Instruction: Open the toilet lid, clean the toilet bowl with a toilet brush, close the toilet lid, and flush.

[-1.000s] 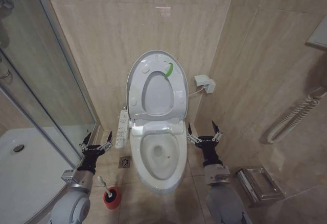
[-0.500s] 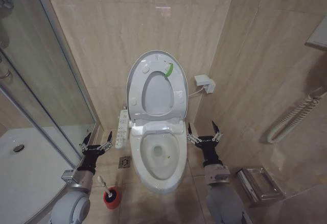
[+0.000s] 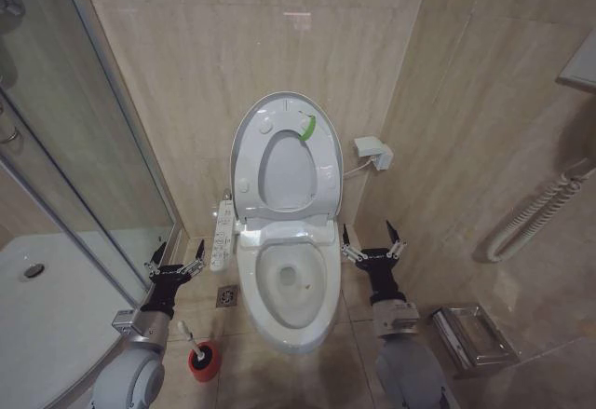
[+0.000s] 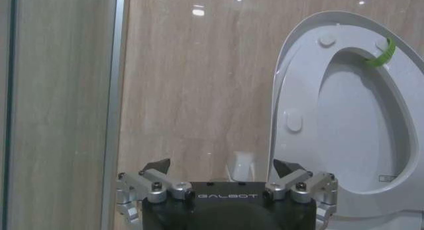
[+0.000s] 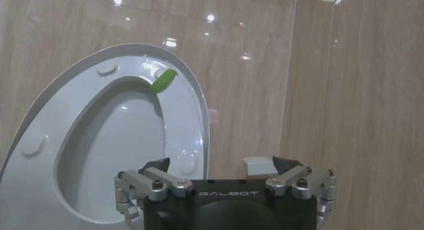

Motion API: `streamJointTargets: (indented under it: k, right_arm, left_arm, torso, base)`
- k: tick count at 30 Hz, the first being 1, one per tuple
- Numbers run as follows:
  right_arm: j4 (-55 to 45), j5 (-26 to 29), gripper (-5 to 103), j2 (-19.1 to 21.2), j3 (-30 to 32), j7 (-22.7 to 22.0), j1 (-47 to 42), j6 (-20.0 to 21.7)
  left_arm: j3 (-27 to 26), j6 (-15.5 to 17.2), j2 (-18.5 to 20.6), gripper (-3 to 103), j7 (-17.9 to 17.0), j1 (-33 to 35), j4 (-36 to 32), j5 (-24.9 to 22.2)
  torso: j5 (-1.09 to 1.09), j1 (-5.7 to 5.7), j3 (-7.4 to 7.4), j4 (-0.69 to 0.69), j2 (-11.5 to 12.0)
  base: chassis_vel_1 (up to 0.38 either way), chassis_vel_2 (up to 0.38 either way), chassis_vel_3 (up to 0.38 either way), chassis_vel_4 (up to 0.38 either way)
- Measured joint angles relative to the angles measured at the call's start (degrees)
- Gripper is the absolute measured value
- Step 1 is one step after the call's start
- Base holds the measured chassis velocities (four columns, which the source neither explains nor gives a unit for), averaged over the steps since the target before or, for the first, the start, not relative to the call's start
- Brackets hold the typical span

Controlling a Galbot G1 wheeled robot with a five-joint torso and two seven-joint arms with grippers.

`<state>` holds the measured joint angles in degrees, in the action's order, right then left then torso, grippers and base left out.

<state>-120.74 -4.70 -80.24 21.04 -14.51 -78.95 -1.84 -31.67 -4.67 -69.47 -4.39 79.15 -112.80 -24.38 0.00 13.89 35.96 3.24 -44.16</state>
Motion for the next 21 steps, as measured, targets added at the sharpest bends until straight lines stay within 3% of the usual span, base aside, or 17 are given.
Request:
streamJointTargets:
  k: [21]
  right_arm:
    - [0.0, 0.0, 100, 0.0, 0.0, 0.0, 0.0, 0.0]
  left_arm:
    - [0.0, 0.0, 0.0, 100, 0.0, 0.0, 0.0, 0.0]
  torso:
    - [0.0, 0.0, 0.0, 0.0, 0.0]
  base:
    - [0.0, 0.0, 0.0, 0.0]
